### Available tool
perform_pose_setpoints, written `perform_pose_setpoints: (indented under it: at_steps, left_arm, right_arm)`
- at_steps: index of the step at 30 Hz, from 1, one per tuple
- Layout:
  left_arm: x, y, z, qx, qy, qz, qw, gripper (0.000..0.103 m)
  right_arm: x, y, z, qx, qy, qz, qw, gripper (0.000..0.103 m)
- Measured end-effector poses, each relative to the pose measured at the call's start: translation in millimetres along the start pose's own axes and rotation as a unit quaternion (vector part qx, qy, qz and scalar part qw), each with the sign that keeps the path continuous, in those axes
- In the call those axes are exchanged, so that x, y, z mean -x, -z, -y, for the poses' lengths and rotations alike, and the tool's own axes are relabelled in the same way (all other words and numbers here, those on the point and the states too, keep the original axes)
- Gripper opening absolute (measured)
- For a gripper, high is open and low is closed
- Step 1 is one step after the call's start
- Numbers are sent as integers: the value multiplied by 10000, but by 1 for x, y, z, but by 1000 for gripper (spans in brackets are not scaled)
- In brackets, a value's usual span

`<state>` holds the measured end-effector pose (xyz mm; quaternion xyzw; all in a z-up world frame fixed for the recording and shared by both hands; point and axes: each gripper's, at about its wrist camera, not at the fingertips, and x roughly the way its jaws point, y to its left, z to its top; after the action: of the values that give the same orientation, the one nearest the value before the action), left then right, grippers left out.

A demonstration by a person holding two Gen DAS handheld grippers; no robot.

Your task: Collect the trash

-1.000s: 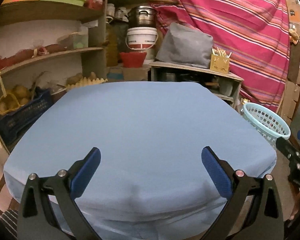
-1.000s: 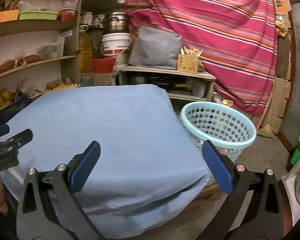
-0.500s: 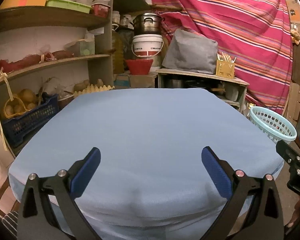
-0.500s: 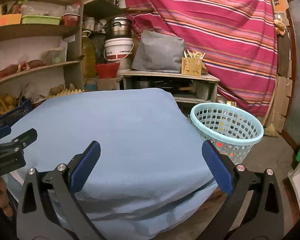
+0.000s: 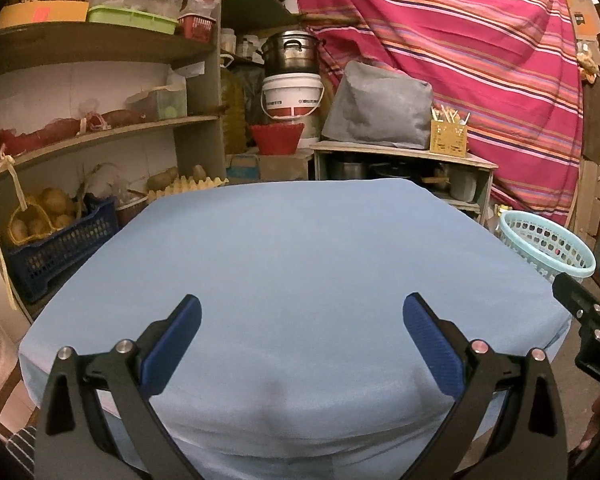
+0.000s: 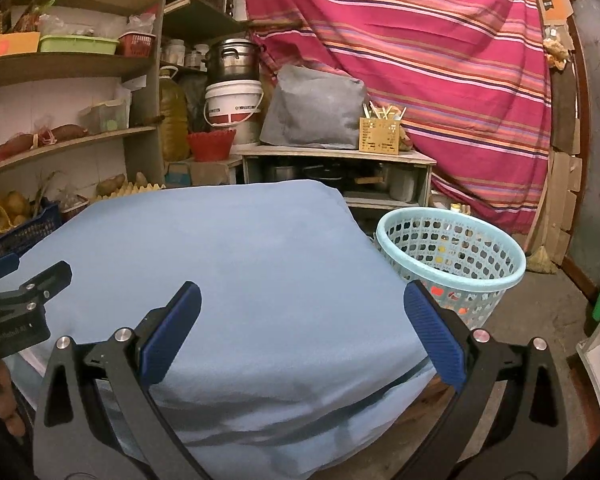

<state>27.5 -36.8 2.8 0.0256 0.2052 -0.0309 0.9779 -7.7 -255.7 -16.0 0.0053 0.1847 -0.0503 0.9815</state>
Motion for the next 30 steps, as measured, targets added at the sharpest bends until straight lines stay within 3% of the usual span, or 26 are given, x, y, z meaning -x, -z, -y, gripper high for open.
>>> perform_pose_setpoints:
  at_steps: [30]
  left_arm:
    - [5,2,8,-109,40,149,9998,98]
  right_arm:
    - [4,0,-3,25,2,25,10000,99]
